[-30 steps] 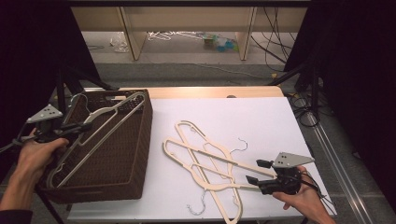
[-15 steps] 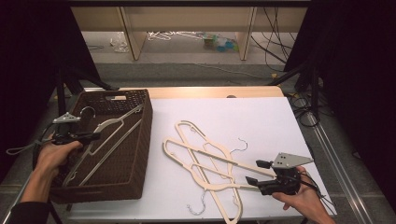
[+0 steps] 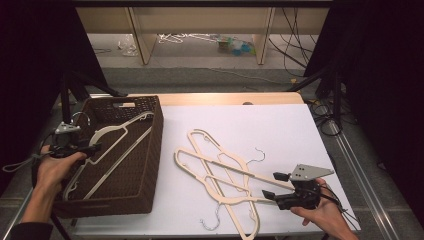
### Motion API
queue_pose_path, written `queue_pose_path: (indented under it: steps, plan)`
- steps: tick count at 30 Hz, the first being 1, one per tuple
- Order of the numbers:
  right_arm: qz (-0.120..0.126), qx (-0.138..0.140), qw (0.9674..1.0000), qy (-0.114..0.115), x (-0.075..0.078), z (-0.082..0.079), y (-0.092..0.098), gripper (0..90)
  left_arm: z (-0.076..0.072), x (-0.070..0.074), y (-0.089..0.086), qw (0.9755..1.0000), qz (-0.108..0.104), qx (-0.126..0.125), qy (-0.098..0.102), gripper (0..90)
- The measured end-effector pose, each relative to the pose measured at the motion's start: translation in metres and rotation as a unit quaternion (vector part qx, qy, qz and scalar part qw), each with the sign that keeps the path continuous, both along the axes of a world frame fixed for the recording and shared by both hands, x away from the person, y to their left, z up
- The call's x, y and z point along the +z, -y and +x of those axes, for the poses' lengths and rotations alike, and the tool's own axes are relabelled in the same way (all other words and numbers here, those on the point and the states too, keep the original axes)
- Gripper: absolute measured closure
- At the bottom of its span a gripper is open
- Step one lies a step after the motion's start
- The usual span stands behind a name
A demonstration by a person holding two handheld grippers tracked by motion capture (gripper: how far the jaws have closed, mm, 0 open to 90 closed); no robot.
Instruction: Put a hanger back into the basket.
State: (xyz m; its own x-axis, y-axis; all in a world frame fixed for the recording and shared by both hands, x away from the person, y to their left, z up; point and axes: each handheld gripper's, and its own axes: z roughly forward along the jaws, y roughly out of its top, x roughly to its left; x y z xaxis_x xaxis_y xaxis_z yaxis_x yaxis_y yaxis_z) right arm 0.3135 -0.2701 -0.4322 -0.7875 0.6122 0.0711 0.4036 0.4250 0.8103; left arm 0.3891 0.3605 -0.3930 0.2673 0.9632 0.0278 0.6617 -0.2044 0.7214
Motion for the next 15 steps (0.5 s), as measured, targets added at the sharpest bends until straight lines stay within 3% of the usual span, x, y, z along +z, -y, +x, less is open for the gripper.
queue_pose_path:
  steps: [4, 7, 10, 15]
  plan:
    - [0.001, -0.001, 1.0000, -0.001, 0.000, 0.000, 0.000, 28.4, -0.007, 0.008, 0.010, 0.9998, 0.000, -0.016, 0.008, 48.3]
    - [-0.005, 0.000, 1.0000, -0.002, 0.000, -0.001, 0.000, 28.3, -0.016, 0.016, 0.026, 0.9985, -0.017, -0.039, 0.033, 44.8]
    - [0.001, 0.002, 1.0000, 0.001, -0.002, 0.001, 0.000, 28.2, -0.025, 0.023, 0.046, 0.9949, -0.060, -0.047, 0.066, 40.3]
    - [0.001, 0.006, 1.0000, 0.002, -0.003, 0.000, 0.000, 28.1, -0.040, 0.030, 0.077, 0.9865, -0.100, -0.086, 0.097, 36.3]
